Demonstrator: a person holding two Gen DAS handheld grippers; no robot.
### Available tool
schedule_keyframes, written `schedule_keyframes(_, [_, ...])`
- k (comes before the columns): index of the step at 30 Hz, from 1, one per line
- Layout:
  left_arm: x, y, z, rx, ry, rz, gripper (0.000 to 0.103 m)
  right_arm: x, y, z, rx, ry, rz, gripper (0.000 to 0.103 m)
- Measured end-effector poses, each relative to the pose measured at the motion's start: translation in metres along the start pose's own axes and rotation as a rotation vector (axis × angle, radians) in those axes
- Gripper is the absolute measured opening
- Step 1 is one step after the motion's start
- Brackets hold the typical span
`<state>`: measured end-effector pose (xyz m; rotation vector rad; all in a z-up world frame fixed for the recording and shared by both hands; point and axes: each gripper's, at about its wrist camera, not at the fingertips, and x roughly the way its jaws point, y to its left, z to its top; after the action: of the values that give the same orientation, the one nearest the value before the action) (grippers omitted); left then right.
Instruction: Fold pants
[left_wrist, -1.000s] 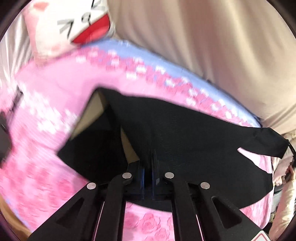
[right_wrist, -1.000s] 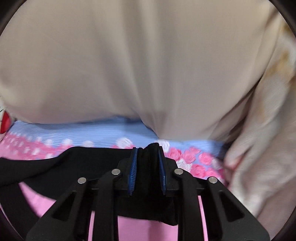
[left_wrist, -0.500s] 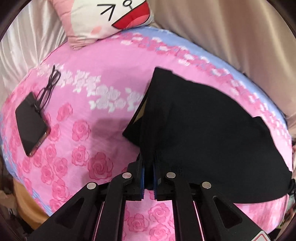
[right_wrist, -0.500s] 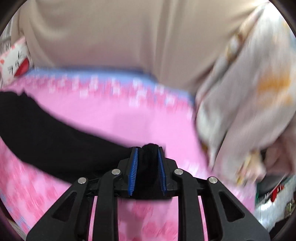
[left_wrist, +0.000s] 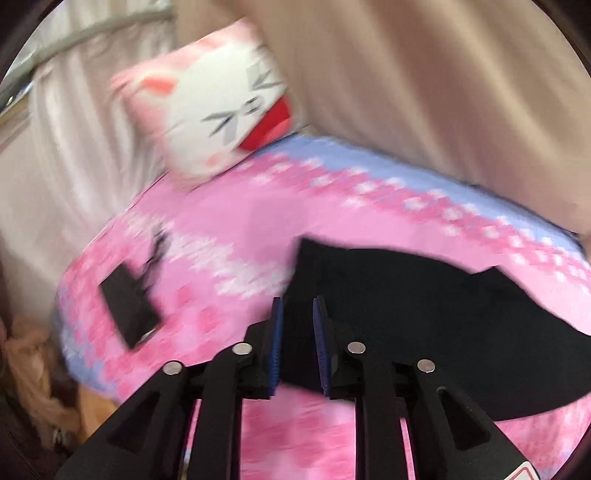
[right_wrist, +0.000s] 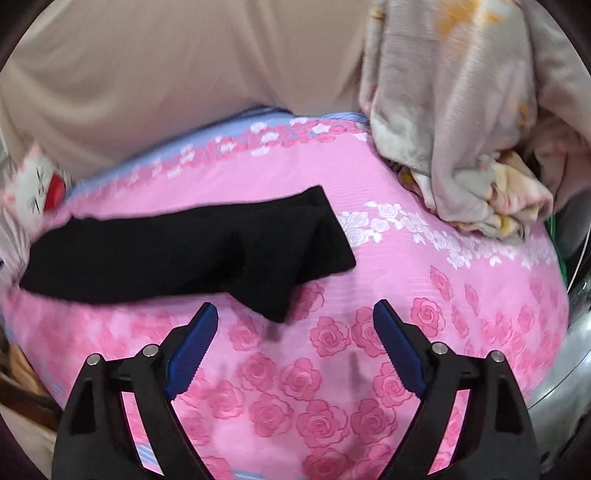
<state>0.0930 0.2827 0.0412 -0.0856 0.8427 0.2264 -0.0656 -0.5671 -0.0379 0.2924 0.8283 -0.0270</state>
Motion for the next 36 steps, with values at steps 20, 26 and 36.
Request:
schedule_keyframes(20, [0.072,-0.178,-0.078,0.258,0.182,-0.247,0.028,0.049,0.002,0.003,-0.417,0.158,-0.352,0.070])
schedule_keyframes(26, [0.073,-0.196,-0.069,0.217,0.155,-0.298,0.028,0.021,-0.014,0.017,-0.157,0.039,-0.188,0.073])
schedule_keyframes(36, [0.074,-0.161,-0.070,0.155,0.116,-0.149,0.032,0.125,0.033,0.067,-0.249,0.152,-0.200,0.032])
